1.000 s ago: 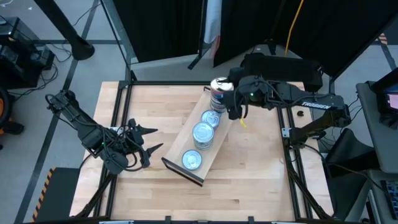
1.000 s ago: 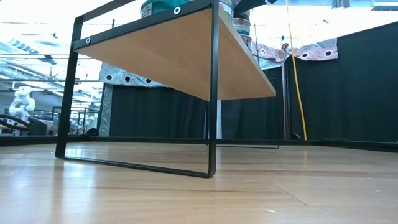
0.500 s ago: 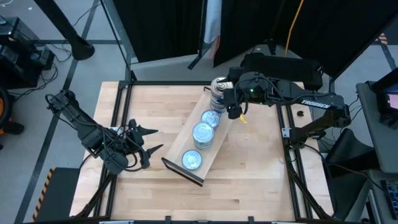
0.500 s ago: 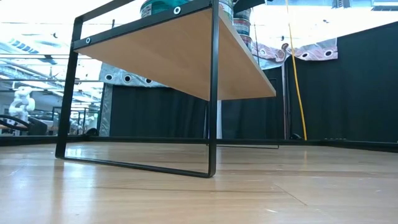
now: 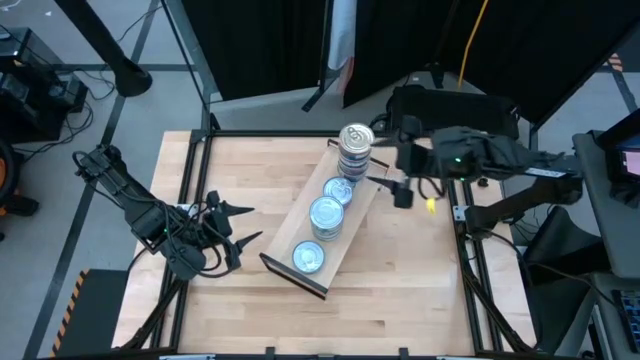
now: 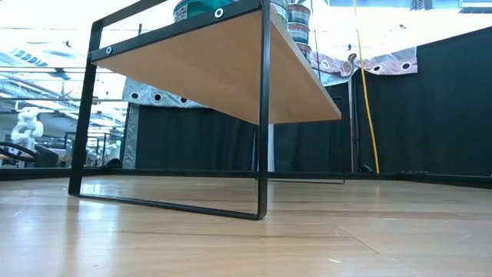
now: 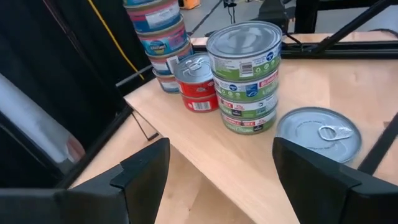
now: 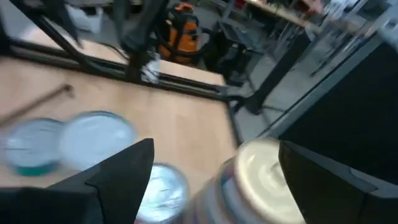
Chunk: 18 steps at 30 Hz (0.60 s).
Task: Stack canned seafood by type on shelf
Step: Return to Home Position
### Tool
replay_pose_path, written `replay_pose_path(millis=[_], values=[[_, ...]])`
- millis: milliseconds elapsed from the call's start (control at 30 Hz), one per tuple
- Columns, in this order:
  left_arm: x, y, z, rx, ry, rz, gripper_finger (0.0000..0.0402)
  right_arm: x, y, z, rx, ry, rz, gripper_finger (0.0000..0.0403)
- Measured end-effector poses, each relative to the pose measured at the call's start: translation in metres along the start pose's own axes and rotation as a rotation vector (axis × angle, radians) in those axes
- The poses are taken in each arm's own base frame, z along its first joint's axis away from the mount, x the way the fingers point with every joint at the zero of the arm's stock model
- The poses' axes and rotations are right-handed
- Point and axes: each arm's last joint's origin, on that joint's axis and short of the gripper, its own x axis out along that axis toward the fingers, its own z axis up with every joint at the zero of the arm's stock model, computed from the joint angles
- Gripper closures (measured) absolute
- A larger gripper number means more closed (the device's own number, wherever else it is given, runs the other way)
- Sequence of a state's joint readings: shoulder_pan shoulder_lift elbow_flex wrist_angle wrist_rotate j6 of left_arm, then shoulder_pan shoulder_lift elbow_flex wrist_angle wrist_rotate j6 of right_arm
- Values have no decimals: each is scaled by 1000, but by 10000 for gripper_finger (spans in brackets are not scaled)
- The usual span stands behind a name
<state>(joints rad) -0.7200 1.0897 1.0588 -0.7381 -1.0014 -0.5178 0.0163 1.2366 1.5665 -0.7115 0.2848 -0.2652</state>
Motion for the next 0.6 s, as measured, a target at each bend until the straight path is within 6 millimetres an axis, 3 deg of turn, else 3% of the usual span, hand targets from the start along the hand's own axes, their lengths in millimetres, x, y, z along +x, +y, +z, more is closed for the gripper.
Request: replay_pose_path(millis=[200, 300, 467, 600], values=[[-2, 3, 7, 90, -61, 40, 123, -35, 14, -10, 147, 67, 122, 93], [-5, 7, 17, 102, -113, 20, 145, -49, 21, -14, 177, 64, 176, 126], [-8, 18, 36, 118, -199, -44, 222, -63, 39, -25, 173, 13, 266, 212], [-5, 27, 42, 111, -218, -88, 310, -58, 60, -47, 131, -70, 322, 300]])
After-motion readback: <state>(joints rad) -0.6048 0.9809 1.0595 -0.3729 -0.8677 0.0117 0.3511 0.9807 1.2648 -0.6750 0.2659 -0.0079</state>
